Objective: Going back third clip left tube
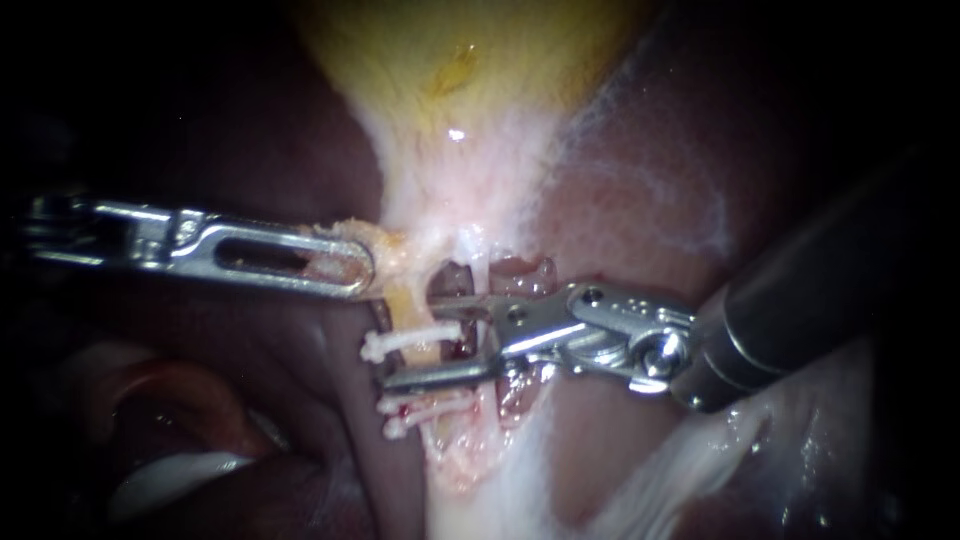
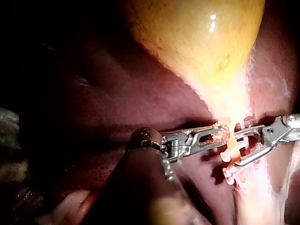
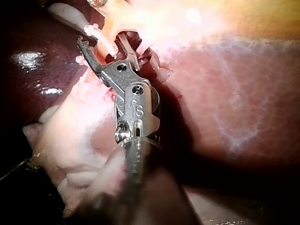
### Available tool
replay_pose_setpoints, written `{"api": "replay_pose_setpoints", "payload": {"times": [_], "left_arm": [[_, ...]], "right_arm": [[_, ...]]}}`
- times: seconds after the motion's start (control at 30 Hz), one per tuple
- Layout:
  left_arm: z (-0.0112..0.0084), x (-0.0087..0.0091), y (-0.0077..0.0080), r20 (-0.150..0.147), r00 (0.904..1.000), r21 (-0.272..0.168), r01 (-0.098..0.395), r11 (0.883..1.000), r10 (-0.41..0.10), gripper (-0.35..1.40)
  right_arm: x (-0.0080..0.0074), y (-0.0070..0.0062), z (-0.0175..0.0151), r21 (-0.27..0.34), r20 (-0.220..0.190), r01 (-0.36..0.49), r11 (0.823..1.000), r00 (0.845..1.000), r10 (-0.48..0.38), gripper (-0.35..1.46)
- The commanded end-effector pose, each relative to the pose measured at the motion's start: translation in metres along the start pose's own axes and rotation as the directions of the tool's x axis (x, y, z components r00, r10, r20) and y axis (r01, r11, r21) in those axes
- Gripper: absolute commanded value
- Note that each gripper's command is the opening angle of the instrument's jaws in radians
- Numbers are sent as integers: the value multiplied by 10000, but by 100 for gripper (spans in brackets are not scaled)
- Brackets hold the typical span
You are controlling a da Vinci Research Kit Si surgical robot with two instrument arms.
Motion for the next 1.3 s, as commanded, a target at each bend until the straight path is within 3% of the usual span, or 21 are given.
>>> {"api": "replay_pose_setpoints", "payload": {"times": [0.03, 0.23, 0.37, 0.57, 0.97, 1.3], "left_arm": [[-1, 0, 0, -5, 10000, 5, -4, 10000, 4, -35], [-2, 0, 1, -11, 10000, 11, -8, 10000, 8, -35], [-2, 0, 1, -11, 10000, 11, -8, 10000, 8, -35], [-2, 0, 2, -14, 10000, 14, -10, 10000, 10, -35], [7, 1, 10, 15, 10000, -12, -41, 10000, 41, -35], [43, 0, 31, 89, 9999, -31, -117, 9999, 118, -35]], "right_arm": [[2, 1, -7, -16, 1, 93, 10000, 10000, -93, 50], [19, 1, -62, -206, -75, 582, 9981, 9983, -584, 50], [31, -2, -96, 19, -69, 829, 9966, 9965, -829, 50], [28, -13, -132, 248, -53, 1129, 9933, 9936, -1128, 50], [42, -20, -165, 434, -71, 1488, 9879, 9889, -1486, 50], [45, -25, -170, 447, -74, 1530, 9872, 9882, -1528, 50]]}}
